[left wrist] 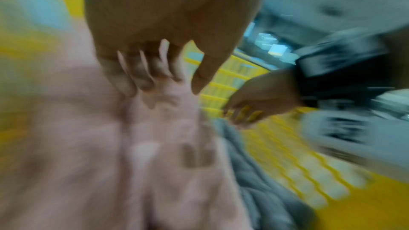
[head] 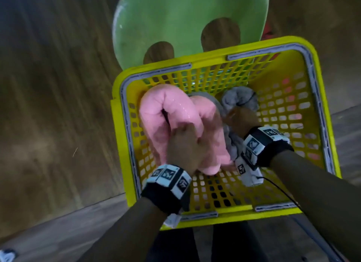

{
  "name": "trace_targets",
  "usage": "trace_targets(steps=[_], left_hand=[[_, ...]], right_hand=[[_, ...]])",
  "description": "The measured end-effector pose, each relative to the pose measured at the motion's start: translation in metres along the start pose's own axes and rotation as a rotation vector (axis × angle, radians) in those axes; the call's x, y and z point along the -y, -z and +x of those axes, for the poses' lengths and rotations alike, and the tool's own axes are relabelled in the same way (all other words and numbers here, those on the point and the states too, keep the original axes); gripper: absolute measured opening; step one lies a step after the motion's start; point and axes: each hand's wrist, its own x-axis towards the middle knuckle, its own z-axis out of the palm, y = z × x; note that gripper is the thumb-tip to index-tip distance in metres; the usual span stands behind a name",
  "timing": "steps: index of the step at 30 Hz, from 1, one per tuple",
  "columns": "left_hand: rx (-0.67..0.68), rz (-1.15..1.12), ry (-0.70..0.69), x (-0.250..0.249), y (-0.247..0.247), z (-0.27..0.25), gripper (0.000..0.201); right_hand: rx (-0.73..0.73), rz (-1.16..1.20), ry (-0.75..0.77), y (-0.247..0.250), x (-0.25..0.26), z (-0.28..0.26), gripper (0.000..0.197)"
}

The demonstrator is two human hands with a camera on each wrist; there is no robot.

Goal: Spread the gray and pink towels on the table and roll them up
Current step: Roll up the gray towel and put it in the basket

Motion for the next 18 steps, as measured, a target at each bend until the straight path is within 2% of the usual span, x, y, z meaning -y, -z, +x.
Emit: trace_targets(steps=[2,3,4,5,7,8,11,13,15,18], left_hand=[[-0.111,-0.032,0.232,0.028,0.01,-0.01,0.051],[-0.13,-0.1,0.358,0.038,0.01,-0.014,0.063],[-0.12,-0.17,0.462,0.045,0.01,-0.017,0.072],[-0.097,-0.218,0.532,0.046,0.01,-0.018,0.078],[-0.102,-0.251,0.594,0.041,0.006,-0.011,0.083],[-0.131,-0.264,0.615,0.037,0.004,-0.005,0.085],[-0.233,-0.344,0.774,0.033,-0.003,0.014,0.091],[-0.269,-0.366,0.858,0.038,-0.01,0.021,0.087],[-0.292,-0.337,0.848,0.041,-0.018,0.022,0.069],[-0.369,-0.394,0.711,0.035,-0.013,0.014,0.036]], right_hand=[[0.082,0.072,0.039,0.003,0.022,-0.017,0.025],[0.139,0.094,0.064,-0.001,0.03,-0.022,0.03],[0.197,0.105,0.087,-0.008,0.038,-0.027,0.04],[0.247,0.125,0.095,-0.015,0.046,-0.032,0.06],[0.304,0.193,0.088,-0.029,0.06,-0.036,0.103],[0.289,0.189,0.101,-0.039,0.064,-0.033,0.11],[0.176,0.191,0.086,-0.058,0.067,-0.028,0.105],[0.101,0.296,0.074,-0.064,0.066,-0.029,0.09],[0.074,0.31,0.119,-0.063,0.062,-0.032,0.078],[0.093,0.324,0.178,-0.048,0.053,-0.043,0.065]])
